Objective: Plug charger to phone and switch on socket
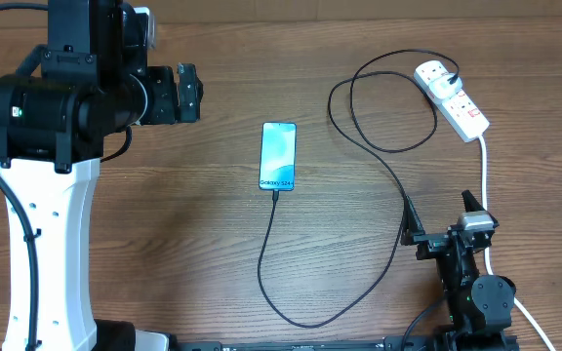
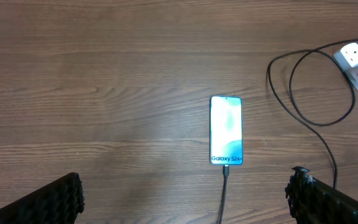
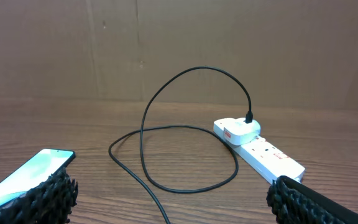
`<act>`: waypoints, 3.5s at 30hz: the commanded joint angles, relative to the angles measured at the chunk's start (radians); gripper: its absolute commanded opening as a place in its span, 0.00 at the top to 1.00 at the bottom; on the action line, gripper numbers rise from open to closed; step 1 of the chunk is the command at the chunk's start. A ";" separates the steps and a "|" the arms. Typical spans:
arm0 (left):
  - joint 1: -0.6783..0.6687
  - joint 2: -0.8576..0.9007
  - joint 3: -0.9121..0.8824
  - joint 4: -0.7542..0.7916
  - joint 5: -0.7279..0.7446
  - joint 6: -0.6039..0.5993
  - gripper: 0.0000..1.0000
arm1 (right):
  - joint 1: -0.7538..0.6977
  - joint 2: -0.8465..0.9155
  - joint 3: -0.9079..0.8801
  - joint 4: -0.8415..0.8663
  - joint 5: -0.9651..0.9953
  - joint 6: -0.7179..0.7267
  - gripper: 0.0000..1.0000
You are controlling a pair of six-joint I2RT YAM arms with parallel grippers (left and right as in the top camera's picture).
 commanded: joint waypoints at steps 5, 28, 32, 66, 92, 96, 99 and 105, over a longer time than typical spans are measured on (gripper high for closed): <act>0.001 -0.007 0.002 0.000 -0.006 -0.010 0.00 | -0.007 -0.011 -0.010 0.006 0.006 0.010 0.00; 0.035 -0.366 -0.590 0.246 -0.005 0.013 0.00 | -0.007 -0.011 -0.010 0.006 0.006 0.010 0.00; 0.077 -0.513 -0.818 0.334 0.023 0.013 0.00 | -0.007 -0.011 -0.010 0.006 0.006 0.010 0.00; 0.171 -1.543 -1.891 1.141 0.072 0.032 0.00 | -0.007 -0.011 -0.010 0.006 0.006 0.011 0.00; 0.169 -1.588 -2.116 1.378 -0.113 0.117 0.00 | -0.007 -0.011 -0.010 0.006 0.006 0.010 0.00; 0.172 -1.588 -2.116 1.379 -0.153 0.121 0.01 | -0.007 -0.011 -0.010 0.006 0.006 0.010 0.00; 0.174 -1.588 -2.116 1.380 -0.159 0.174 0.00 | -0.007 -0.011 -0.010 0.006 0.006 0.010 0.00; 0.176 -1.588 -2.116 1.378 -0.154 0.246 0.00 | -0.007 -0.011 -0.010 0.006 0.006 0.010 0.00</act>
